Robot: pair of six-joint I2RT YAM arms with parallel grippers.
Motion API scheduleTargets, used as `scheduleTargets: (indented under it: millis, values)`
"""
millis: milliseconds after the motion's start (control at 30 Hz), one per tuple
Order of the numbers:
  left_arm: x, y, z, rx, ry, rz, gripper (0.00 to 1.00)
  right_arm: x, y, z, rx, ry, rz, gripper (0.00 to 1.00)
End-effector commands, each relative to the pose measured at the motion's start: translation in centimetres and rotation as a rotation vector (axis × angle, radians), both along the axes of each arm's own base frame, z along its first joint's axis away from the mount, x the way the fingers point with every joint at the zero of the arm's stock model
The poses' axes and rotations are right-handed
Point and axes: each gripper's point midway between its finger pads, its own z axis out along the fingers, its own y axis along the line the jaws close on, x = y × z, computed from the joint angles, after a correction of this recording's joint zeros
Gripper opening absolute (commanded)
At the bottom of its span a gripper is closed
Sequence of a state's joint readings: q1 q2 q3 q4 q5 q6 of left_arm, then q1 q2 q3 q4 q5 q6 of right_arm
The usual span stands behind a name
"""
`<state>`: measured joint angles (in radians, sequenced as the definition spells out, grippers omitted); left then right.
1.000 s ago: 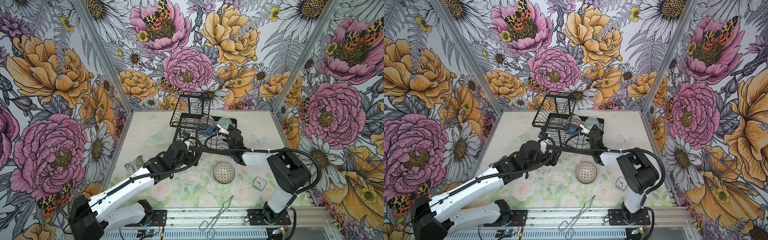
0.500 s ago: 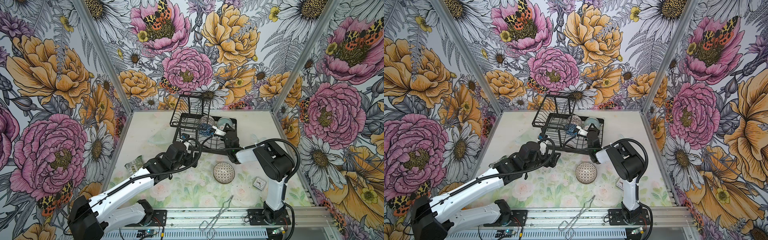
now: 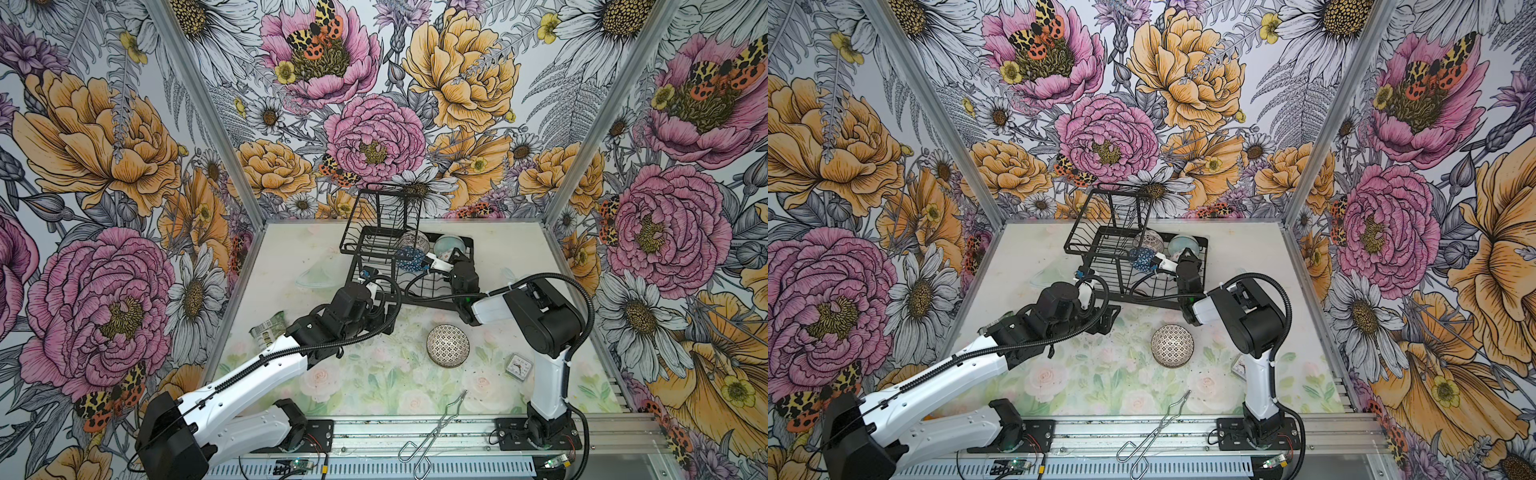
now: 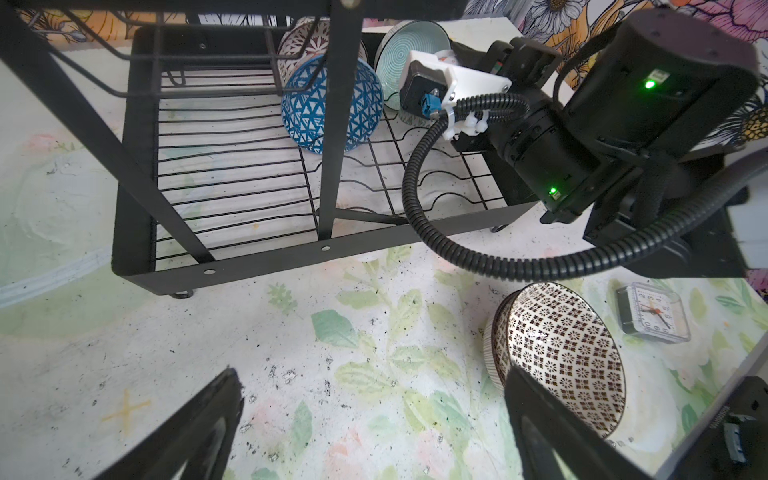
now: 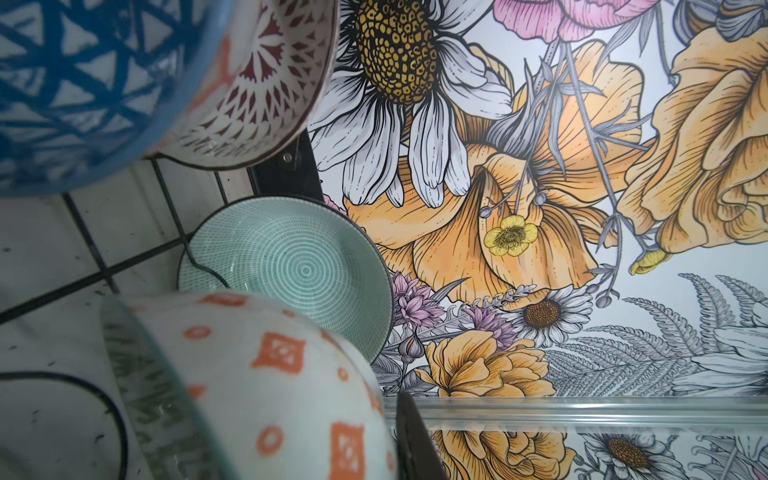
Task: Load the bowls into the dish rack
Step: 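Open the right gripper to release the green-patterned bowl in the rack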
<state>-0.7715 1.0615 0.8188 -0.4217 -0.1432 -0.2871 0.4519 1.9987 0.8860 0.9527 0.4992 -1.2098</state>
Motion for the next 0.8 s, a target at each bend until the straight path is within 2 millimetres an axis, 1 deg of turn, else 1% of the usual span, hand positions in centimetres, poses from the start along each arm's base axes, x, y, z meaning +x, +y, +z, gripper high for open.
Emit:
scheduleTargets:
  millis: [0,133,267,400,500,767]
  values:
    - [0.0,-0.2,0.0,-0.014,-0.003,-0.018,0.99,0.3,0.4,0.8,0.063,-0.008,0.013,0.0]
    - [-0.1,-0.2,0.0,-0.019,0.0,-0.02,0.99,0.1,0.5,0.0,0.081,0.035,0.021,0.0]
    - [-0.2,-0.1,0.1,-0.026,0.001,-0.022,0.99,0.2,0.2,-0.7,0.091,0.074,0.006,0.0]
    - [-0.5,0.0,0.3,-0.033,0.001,-0.023,0.99,0.0,-0.2,-1.0,0.106,0.092,-0.01,0.1]
    - [-0.6,0.2,0.3,-0.033,0.001,-0.019,0.99,0.0,-0.3,-0.8,0.111,0.098,-0.014,0.15]
    - [-0.8,0.5,0.5,-0.042,-0.005,-0.013,0.99,-0.1,-0.7,0.0,0.122,0.1,-0.031,0.2]
